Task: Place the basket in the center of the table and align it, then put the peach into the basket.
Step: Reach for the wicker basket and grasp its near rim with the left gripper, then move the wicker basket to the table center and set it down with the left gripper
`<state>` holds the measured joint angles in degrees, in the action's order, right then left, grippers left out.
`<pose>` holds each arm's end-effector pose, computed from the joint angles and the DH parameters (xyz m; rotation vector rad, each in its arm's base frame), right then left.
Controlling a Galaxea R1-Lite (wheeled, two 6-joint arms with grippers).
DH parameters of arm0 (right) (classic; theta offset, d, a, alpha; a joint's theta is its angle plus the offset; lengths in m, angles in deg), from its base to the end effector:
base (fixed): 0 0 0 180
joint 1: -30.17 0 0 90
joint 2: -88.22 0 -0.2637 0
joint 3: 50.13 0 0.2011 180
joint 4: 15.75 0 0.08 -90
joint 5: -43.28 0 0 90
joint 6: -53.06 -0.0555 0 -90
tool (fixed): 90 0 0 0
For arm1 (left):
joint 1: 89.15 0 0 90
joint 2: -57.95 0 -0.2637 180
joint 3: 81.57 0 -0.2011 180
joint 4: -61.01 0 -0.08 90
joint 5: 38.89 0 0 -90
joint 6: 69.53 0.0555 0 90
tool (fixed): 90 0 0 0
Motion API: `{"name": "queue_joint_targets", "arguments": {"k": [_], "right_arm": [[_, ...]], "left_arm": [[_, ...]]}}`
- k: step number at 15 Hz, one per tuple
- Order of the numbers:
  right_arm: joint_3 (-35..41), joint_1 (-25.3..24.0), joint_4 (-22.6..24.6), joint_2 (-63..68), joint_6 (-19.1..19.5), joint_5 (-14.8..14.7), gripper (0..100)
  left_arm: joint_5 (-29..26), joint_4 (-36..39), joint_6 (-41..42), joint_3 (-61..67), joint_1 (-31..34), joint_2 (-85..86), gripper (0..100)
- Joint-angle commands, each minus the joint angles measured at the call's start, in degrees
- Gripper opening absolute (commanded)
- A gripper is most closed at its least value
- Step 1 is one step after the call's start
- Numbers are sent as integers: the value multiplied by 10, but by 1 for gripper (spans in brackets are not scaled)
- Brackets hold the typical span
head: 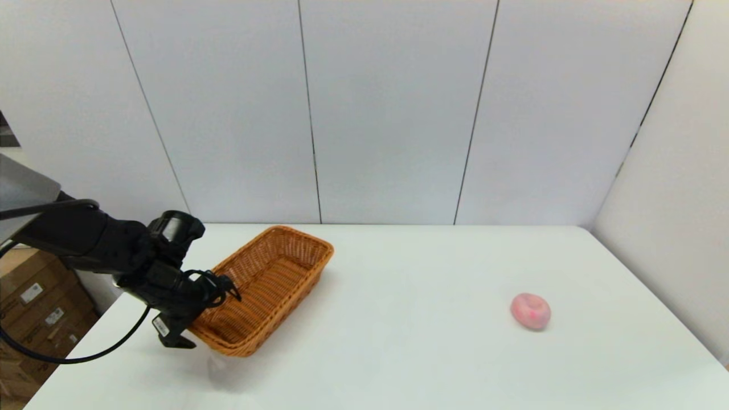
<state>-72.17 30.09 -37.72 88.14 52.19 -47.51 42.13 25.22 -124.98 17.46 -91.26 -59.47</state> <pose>0.0581 -0.0007 0.0757 0.0152 -0.0027 -0.0124 0.3238 -0.0206 -0.0138 -0.9045 1.2434 0.4567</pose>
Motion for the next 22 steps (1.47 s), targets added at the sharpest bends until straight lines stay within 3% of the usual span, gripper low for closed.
{"name": "queue_joint_targets", "arguments": {"k": [1, 6, 7, 18, 22], "right_arm": [[0, 0, 0, 1, 0, 0, 100], [0, 0, 0, 1, 0, 0, 100], [0, 0, 0, 1, 0, 0, 100], [0, 0, 0, 1, 0, 0, 100], [0, 0, 0, 1, 0, 0, 100]], "left_arm": [[-1, -4, -4, -5, 1, -12, 100], [0, -14, -6, -7, 0, -16, 100], [1, -14, -8, -7, -1, -17, 0], [1, -13, -3, -6, -2, -11, 0], [-5, -11, 0, -6, -5, 62, 0]]}}
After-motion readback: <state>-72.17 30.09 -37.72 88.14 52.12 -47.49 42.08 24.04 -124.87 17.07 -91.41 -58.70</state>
